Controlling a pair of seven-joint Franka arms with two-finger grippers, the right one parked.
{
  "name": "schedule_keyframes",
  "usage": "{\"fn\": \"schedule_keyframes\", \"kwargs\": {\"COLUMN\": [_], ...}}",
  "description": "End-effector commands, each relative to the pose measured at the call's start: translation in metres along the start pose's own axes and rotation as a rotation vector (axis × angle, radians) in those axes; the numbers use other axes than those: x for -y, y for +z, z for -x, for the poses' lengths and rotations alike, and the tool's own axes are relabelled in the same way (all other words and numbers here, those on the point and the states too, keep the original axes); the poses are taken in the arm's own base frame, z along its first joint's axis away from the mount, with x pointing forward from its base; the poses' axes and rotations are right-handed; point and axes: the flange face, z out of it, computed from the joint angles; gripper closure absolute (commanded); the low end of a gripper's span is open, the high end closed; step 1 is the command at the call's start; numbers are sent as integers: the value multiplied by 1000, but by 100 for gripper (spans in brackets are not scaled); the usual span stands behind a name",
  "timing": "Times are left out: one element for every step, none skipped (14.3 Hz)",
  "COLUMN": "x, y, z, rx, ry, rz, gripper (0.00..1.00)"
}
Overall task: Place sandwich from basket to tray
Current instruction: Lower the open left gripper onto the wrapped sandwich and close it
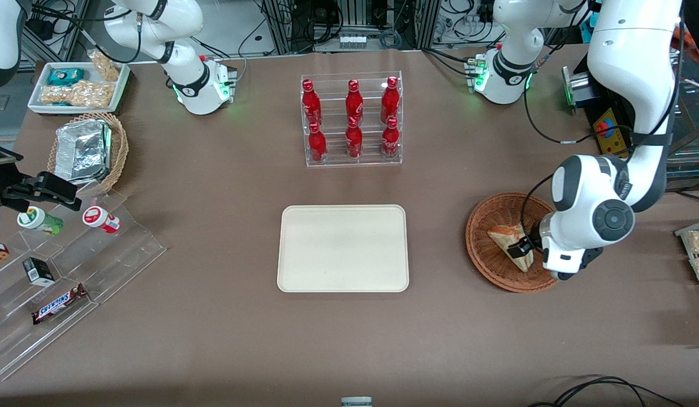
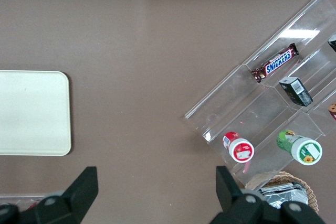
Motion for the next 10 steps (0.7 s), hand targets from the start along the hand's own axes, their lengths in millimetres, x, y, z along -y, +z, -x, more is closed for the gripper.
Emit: {"fn": "schedule_keyframes", "kwargs": {"x": [5,3,4,5,5,5,3,2,2,1], "y": [22,35,41,43,45,43,39,36,33,25], "z": [12,19,22,23,23,23,22,21,20,18], "rx": [-37,-37,-34,-30,-26,-27,-32,-41,-44,-54], "ry": [-57,-62,-61,-61,-69,-112,-161,-185,-162,-105], "rz": [17,17,14,9,6,8,14,17,20,27], "gripper": [0,0,0,0,5,40,72,96,100,100]}}
